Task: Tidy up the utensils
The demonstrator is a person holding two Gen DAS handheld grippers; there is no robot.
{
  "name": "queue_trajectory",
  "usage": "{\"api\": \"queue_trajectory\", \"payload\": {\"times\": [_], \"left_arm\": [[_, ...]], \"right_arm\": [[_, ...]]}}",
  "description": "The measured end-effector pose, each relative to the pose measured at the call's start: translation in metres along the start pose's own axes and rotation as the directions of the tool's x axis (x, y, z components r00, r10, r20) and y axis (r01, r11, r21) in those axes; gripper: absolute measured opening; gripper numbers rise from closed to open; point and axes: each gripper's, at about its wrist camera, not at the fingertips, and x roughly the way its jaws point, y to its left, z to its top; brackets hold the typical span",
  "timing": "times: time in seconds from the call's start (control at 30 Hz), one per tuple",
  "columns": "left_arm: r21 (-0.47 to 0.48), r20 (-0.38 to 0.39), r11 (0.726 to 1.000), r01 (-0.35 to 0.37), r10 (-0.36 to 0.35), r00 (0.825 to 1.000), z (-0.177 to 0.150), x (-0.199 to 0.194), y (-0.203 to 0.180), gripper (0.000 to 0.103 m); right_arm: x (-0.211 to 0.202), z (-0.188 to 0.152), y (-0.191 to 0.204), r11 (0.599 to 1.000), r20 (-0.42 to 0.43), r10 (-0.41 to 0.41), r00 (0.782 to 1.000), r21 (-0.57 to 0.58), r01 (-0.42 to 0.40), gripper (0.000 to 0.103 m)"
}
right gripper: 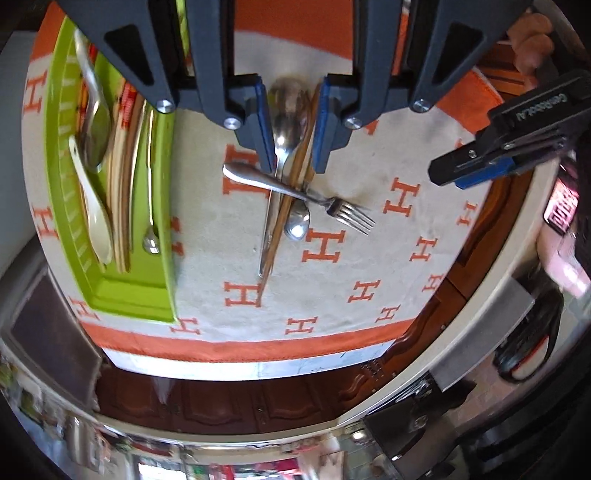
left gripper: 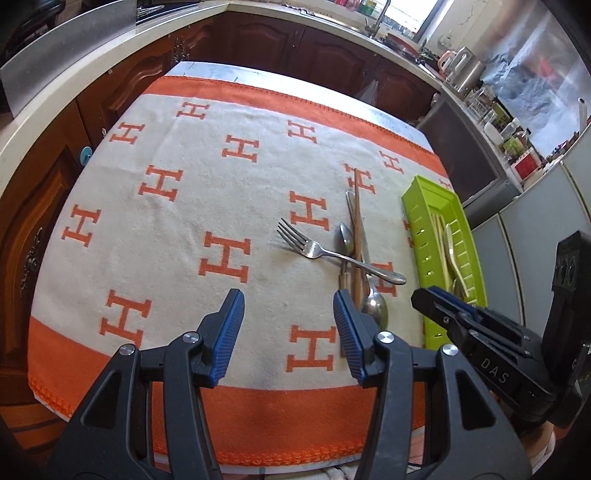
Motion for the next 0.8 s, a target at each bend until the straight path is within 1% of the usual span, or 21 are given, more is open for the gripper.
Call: {"api": "queue_trajectory", "payload": {"times": [0.07,0.13,0.23,0.3,0.5,0.67,0.8], "left_arm": [[0.018,0.002,0.999,-0.032,0.032,0.999,0.004,0.007,0.000,0.047],[0.029,0.009,0.998,-0.059,0.059,0.998,0.007,0.012,0.002,0.047],[0.032,0.007,0.996,-0.086,0.086,0.996,0.012,0.021,0.005,0.047],[0.025,-0.014,0.996,-0.084,0.084,0.996,0.015,0.028,0.010,0.047],[0.015,-0.048,0.996,-0.088,0.088,0.995,0.017,0.044,0.019,0.047],[0.012,-0.060,0.996,-0.083,0.084,0.995,0.019,0.051,0.023,0.047],[0.010,-0.071,0.997,-0.079,0.079,0.994,0.019,0.054,0.025,0.047]], "right_arm": [[0.013,0.005,0.005,0.996,-0.004,-0.030,1.000,-0.082,0.029,0.021],[0.026,0.009,0.010,0.986,-0.012,-0.042,0.999,-0.159,0.039,0.021],[0.044,0.013,0.014,0.968,-0.041,-0.043,0.998,-0.250,0.031,0.019],[0.053,0.015,0.015,0.957,-0.063,-0.039,0.997,-0.288,0.019,0.012],[0.068,0.022,0.022,0.920,-0.110,-0.041,0.993,-0.392,-0.006,0.011],[0.075,0.024,0.034,0.873,-0.137,-0.066,0.988,-0.487,-0.009,0.012],[0.079,0.021,0.046,0.813,-0.161,-0.105,0.981,-0.582,-0.008,0.013]]}}
